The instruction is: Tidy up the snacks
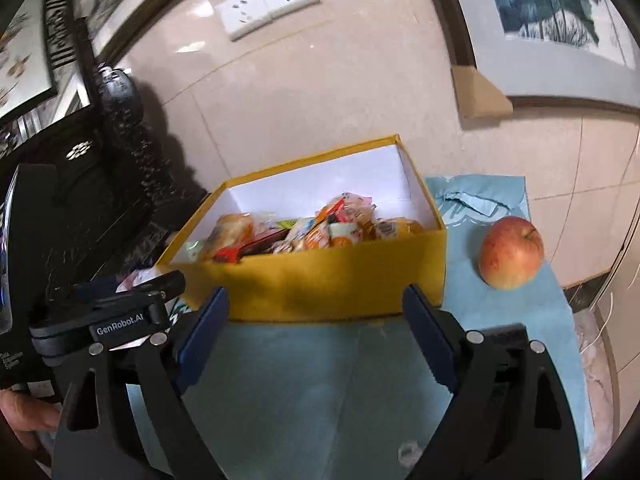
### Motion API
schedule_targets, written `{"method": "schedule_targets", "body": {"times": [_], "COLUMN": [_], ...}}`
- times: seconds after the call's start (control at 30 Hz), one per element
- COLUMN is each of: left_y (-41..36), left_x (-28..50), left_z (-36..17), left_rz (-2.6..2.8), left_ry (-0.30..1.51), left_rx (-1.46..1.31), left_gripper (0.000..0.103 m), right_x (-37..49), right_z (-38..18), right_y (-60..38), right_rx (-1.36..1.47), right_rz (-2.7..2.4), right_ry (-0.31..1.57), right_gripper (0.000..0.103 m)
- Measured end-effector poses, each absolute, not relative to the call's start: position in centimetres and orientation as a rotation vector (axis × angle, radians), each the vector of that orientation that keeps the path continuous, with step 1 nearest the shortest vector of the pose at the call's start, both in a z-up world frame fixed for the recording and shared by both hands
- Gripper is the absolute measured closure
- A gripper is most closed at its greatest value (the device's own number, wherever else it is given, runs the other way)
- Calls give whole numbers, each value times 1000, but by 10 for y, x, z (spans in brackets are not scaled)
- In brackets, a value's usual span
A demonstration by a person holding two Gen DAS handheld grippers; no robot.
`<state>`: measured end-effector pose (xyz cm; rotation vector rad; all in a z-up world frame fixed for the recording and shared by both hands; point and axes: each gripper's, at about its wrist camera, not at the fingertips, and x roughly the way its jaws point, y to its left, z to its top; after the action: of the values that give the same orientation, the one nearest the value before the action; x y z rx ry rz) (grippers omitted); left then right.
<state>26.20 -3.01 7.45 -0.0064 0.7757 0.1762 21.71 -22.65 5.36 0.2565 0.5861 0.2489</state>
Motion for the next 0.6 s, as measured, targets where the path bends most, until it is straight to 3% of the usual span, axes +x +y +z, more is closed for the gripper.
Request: {"method": "schedule_targets", "body": {"times": [0.6], "left_y": [-16], "left_x": [135], "left_z": [84], "left_rz": [115], "left_ry": [699], "left_rx": [-79], "left_gripper": [2], "right_x": [113], "right_z": [68], "right_y": [-200], "right_rx": [176], "right_rz": [254], "right_ry": [517], "right_gripper": [13]}}
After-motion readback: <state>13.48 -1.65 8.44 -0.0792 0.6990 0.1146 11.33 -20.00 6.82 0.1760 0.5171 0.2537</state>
